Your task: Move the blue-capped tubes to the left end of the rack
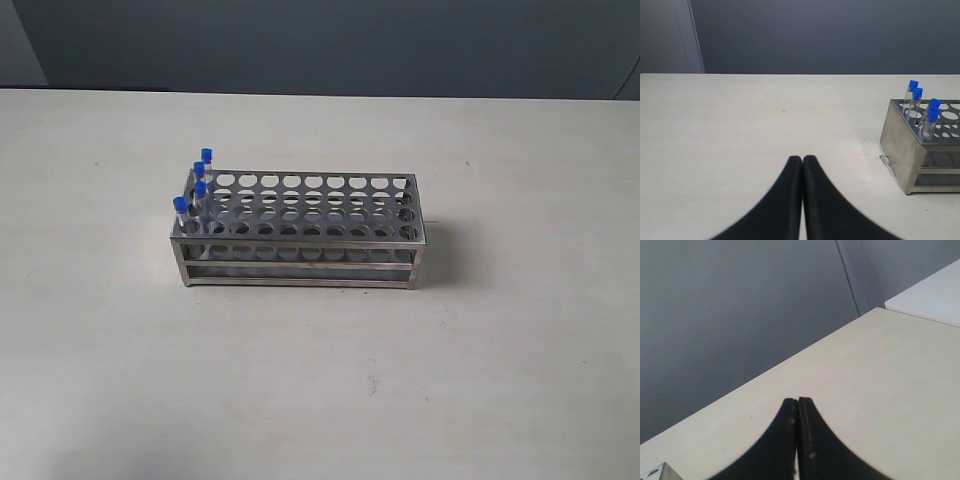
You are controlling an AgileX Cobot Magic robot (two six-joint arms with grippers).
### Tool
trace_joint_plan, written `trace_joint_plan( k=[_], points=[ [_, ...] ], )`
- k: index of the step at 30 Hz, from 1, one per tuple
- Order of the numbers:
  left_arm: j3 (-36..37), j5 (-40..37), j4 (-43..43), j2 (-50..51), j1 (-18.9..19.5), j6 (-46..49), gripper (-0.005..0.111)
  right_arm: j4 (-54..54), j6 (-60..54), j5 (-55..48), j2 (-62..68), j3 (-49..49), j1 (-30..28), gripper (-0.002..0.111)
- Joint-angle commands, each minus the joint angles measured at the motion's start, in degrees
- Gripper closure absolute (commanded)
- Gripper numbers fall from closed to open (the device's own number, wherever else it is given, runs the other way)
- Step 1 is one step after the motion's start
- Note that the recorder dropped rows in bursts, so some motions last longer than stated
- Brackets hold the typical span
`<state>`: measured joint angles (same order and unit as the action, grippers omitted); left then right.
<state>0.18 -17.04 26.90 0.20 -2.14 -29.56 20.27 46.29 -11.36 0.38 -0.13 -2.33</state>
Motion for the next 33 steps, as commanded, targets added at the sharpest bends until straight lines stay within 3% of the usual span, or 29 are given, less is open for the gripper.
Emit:
trace_joint_plan(
  k=[1,33],
  points=[
    [-0.2,0.3,0.0,-0.2,-0.4,0.0,0.106,-0.5,-0.1,0.2,-0.4,0.1,-0.3,0.109],
    [-0.2,0.4,0.0,-0.2,-0.4,0.0,0.106,-1.1,-0.1,0.2,-0.4,0.1,-0.3,0.109]
  ],
)
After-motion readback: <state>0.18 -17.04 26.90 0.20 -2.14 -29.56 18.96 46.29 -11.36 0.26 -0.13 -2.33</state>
